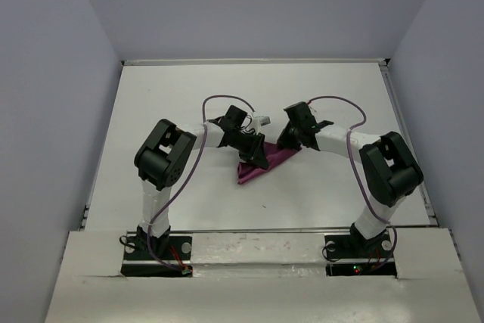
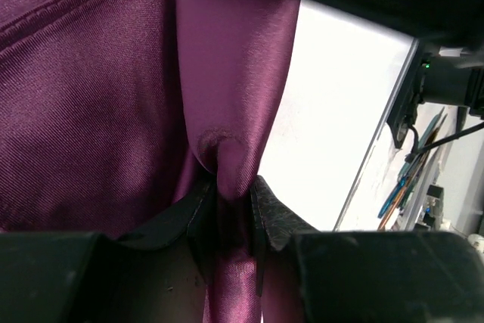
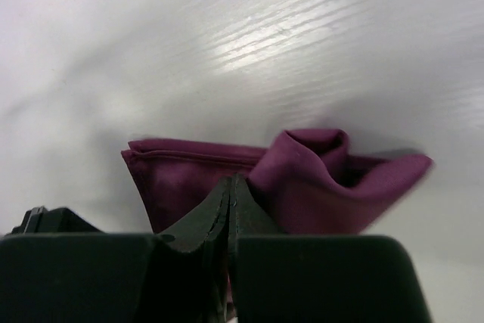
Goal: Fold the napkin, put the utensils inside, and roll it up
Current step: Roll the napkin at the center of the board.
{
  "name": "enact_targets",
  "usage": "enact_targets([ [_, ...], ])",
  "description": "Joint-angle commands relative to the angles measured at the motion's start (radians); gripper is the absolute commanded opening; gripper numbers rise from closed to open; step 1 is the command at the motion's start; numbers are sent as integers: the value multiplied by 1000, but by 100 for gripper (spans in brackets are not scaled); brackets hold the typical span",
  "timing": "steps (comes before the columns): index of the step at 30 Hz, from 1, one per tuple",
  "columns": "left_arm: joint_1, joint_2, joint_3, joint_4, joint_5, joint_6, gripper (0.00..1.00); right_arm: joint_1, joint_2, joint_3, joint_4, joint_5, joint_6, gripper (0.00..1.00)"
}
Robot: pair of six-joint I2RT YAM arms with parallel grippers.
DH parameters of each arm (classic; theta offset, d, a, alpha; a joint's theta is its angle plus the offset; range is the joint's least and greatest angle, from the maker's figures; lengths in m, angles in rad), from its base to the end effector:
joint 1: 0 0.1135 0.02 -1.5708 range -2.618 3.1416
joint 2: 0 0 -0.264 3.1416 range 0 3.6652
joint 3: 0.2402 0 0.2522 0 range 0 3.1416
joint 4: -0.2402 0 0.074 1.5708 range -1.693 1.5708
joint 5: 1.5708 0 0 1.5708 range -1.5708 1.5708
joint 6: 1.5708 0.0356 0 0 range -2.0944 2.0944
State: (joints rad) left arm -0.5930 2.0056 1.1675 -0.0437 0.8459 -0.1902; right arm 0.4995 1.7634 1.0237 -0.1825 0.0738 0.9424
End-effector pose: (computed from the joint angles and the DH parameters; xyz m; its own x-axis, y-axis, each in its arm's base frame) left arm 0.3182 -0.2466 0.1356 -0.7732 0.3699 -0.5151 0.6304 0.3603 -0.6876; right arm 0.3156 0.1692 0.1646 -0.7660 0.5011 -0.4026 0.3081 0.8360 0.4541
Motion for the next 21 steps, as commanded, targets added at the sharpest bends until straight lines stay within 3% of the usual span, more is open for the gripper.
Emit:
enact_targets([
  [1,33,45,-48,-44,-64,-18,0,2,-171,-17,-130,150,-31,1],
  [9,65,82,-63,-27,-70,-81,0,2,-306,-118,-176,173,-13,1],
  [21,71,108,-52,-54,-113,-72,0,2,-157,-24,-137,97,-62,1],
])
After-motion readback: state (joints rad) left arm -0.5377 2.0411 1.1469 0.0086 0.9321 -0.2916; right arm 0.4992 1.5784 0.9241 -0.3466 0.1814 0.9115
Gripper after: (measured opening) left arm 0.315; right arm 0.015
